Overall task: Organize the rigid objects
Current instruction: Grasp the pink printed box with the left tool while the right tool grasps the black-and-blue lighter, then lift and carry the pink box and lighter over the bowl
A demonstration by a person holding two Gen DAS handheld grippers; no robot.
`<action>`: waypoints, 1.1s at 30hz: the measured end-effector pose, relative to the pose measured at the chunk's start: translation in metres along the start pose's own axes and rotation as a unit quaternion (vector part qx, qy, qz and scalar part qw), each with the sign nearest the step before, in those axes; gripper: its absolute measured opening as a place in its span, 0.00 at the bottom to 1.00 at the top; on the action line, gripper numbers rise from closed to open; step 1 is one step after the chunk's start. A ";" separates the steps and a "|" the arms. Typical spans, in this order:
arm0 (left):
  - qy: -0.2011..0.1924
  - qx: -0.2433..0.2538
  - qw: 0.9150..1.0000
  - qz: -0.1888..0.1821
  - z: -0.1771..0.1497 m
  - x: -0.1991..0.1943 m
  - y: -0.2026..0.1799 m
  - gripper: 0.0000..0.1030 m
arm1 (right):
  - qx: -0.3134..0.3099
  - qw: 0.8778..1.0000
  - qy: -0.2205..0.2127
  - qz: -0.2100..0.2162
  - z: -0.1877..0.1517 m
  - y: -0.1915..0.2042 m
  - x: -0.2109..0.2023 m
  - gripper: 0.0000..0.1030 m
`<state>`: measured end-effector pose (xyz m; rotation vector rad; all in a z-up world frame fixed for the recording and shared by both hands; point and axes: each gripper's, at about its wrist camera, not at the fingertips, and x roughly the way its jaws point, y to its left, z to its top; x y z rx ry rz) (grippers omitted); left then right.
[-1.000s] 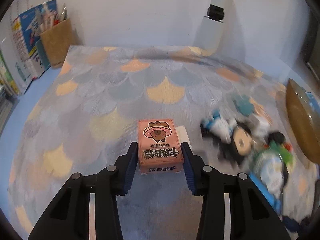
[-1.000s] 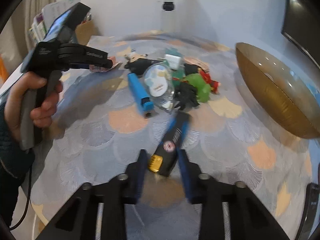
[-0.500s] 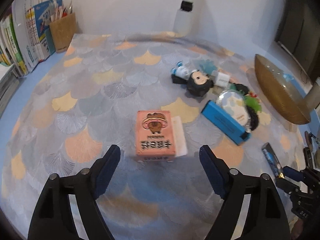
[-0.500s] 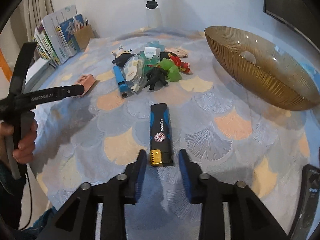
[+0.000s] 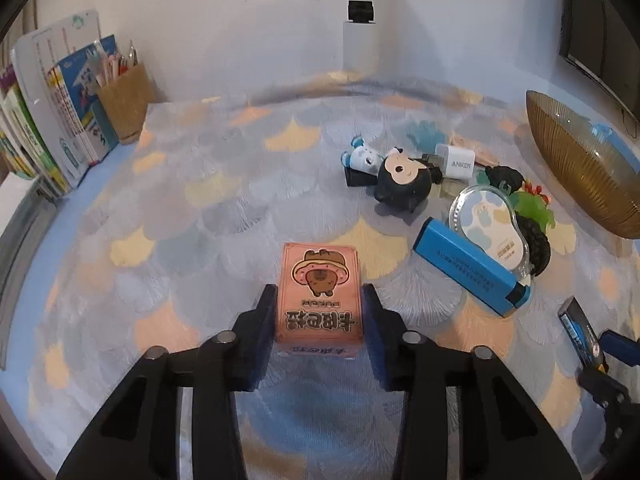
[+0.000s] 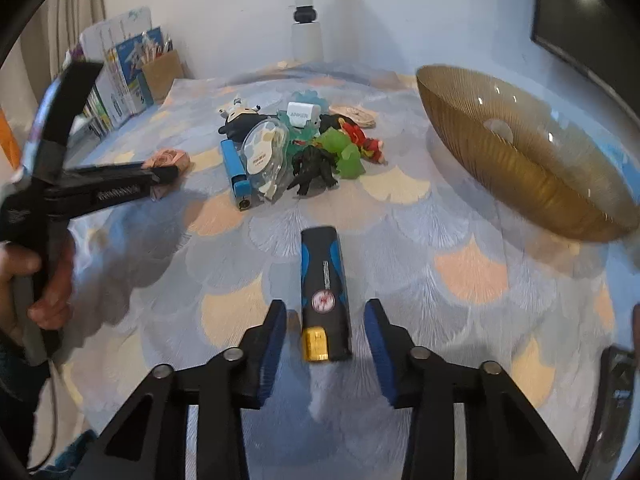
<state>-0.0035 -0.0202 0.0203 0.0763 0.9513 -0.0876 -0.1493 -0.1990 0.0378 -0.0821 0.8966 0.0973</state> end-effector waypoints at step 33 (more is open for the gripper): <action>0.003 -0.009 1.000 -0.011 -0.009 0.001 0.004 0.37 | -0.029 0.999 -0.009 0.029 -0.007 0.010 -0.001 0.24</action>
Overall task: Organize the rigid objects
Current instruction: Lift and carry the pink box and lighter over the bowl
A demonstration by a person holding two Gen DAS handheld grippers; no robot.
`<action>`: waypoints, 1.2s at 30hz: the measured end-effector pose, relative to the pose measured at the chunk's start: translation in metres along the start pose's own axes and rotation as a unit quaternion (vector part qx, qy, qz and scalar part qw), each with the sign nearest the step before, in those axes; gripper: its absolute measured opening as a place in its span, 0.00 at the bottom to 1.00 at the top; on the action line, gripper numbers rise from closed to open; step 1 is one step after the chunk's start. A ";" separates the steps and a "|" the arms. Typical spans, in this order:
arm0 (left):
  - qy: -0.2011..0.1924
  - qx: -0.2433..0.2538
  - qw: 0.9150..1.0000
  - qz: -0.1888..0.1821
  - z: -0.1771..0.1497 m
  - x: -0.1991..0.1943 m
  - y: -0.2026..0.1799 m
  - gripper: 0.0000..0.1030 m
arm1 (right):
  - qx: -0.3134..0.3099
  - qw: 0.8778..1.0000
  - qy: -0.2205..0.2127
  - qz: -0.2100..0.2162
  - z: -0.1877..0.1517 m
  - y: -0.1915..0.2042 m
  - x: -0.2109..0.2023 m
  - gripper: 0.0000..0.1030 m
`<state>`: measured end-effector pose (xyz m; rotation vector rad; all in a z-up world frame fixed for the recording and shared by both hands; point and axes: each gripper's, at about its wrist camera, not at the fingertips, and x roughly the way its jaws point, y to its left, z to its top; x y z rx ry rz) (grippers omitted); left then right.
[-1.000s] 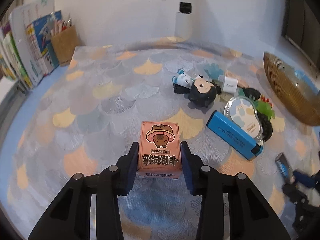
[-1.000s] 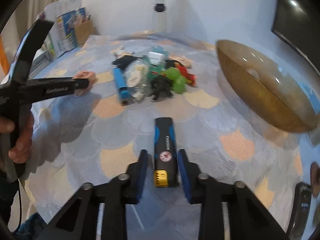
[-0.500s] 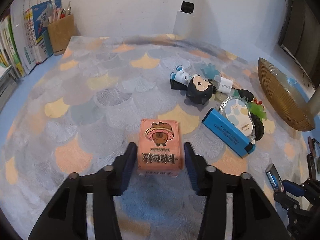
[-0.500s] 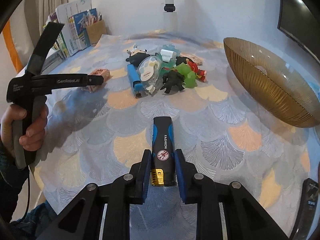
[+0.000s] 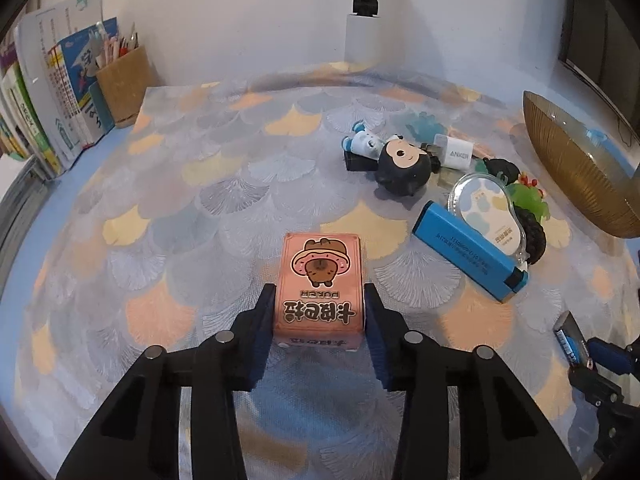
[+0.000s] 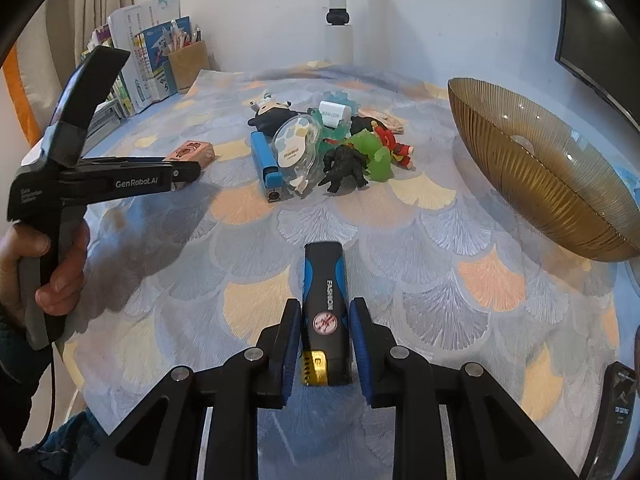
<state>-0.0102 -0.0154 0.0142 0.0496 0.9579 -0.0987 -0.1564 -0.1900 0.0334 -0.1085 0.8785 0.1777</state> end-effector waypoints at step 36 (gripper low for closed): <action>-0.085 0.120 0.975 -0.168 0.114 -0.062 -0.223 0.36 | 0.125 0.975 -0.119 -0.138 0.067 -0.187 -0.124 0.22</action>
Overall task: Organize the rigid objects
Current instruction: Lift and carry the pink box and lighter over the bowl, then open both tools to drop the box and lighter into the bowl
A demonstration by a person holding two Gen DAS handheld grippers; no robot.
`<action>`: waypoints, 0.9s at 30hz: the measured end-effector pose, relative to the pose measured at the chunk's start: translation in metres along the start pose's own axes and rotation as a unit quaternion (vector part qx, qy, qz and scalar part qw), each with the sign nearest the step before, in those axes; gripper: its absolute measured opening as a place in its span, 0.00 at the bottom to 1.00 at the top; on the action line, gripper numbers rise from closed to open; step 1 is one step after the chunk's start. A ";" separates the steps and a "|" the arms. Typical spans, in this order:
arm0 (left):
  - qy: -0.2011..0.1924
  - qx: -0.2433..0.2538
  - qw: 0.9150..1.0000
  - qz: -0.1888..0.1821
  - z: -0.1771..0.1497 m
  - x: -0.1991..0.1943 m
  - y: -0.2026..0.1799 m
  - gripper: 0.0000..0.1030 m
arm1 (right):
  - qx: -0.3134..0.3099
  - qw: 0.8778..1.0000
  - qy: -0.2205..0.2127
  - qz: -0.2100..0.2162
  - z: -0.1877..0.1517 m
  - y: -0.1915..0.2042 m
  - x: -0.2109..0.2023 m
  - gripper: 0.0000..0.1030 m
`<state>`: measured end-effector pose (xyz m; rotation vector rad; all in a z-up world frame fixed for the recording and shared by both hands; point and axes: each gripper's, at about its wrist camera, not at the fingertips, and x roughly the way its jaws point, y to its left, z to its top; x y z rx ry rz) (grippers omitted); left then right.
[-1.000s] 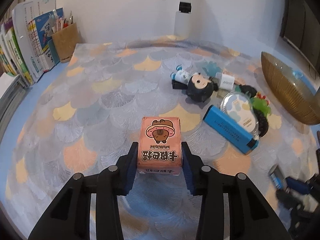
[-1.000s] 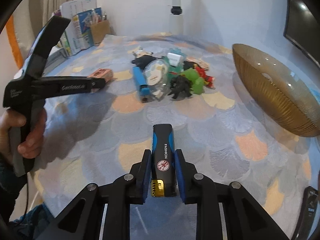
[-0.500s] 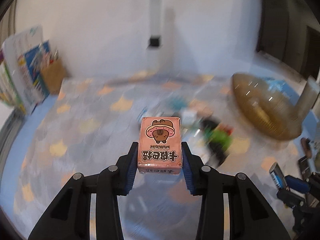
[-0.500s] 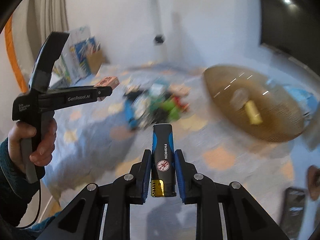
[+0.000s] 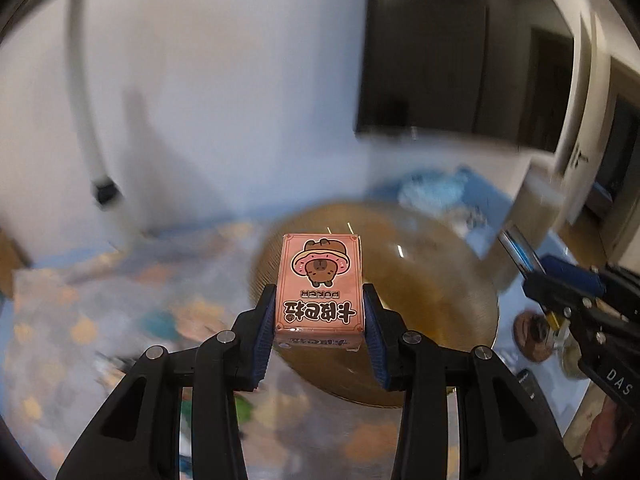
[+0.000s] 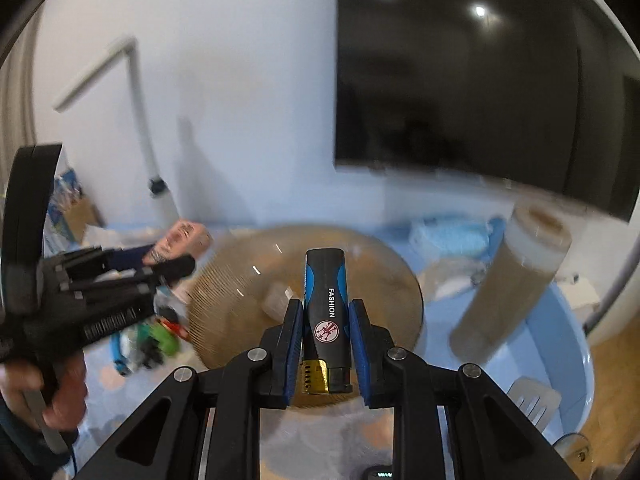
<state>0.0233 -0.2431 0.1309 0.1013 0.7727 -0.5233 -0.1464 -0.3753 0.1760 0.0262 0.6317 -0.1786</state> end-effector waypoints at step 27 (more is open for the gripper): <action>-0.099 -0.067 0.991 0.067 -0.020 -0.119 0.085 0.70 | 0.023 0.993 -0.015 0.116 0.000 0.040 -0.034 0.61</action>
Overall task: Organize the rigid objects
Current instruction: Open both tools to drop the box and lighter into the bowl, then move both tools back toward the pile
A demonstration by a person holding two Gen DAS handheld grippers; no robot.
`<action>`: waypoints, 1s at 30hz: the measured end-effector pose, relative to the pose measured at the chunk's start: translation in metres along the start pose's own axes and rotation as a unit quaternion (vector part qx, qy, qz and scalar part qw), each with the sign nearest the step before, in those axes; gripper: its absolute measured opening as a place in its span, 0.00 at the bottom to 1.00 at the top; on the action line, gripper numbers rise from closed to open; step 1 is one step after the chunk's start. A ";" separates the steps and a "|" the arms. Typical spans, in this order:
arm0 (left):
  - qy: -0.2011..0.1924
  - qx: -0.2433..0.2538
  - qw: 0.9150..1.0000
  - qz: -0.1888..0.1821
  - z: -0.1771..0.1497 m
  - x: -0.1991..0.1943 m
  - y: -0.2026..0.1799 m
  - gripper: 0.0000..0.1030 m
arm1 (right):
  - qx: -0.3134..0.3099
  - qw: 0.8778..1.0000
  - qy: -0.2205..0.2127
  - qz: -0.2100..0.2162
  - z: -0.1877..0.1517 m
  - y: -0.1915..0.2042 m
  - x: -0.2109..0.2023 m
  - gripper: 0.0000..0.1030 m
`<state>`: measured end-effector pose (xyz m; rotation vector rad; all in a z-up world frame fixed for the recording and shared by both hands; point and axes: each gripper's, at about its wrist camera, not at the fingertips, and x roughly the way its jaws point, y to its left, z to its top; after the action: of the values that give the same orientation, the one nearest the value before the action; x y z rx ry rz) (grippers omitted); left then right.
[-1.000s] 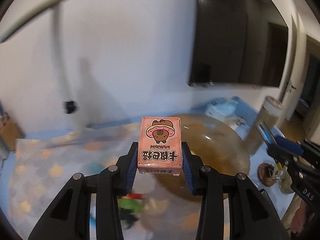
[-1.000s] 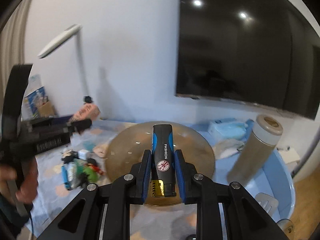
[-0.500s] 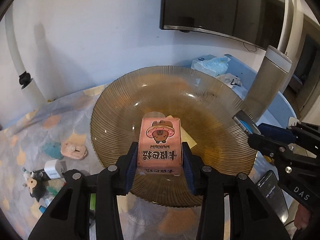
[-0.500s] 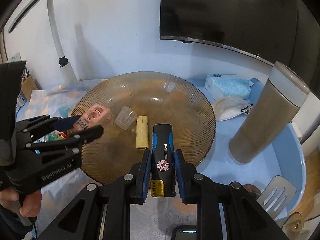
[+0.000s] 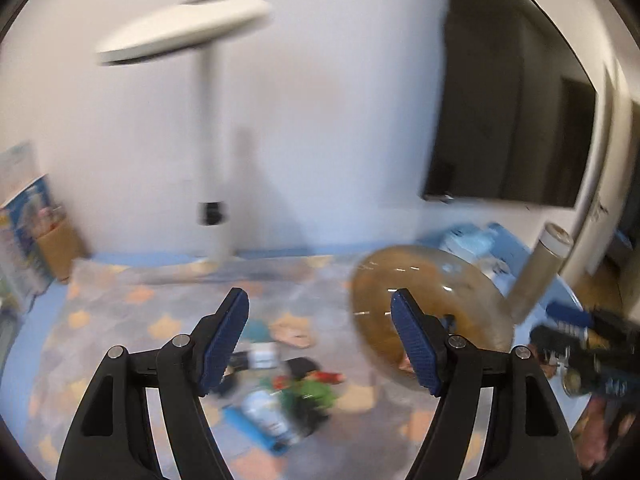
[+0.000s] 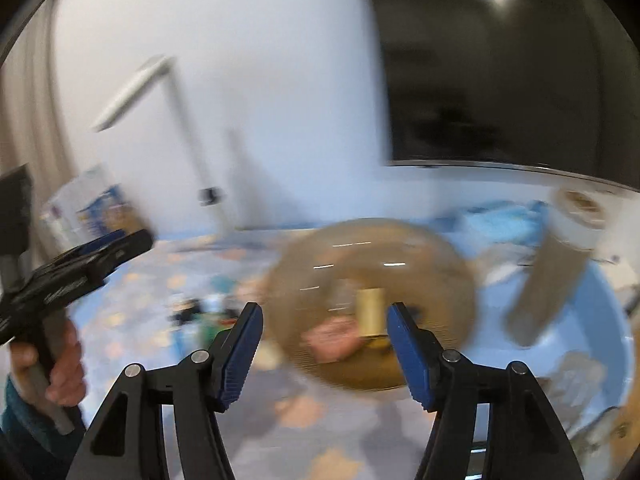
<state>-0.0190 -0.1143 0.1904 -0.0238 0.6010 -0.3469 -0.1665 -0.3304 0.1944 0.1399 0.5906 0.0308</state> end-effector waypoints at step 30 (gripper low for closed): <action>0.098 -0.087 0.983 0.130 -0.148 0.037 0.120 0.70 | -0.056 0.990 0.119 0.040 -0.121 0.096 0.122 0.61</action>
<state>-0.0356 -0.0022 0.0332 -0.0794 0.8187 -0.0426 -0.1320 -0.2125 0.0409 0.0510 0.8196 0.1607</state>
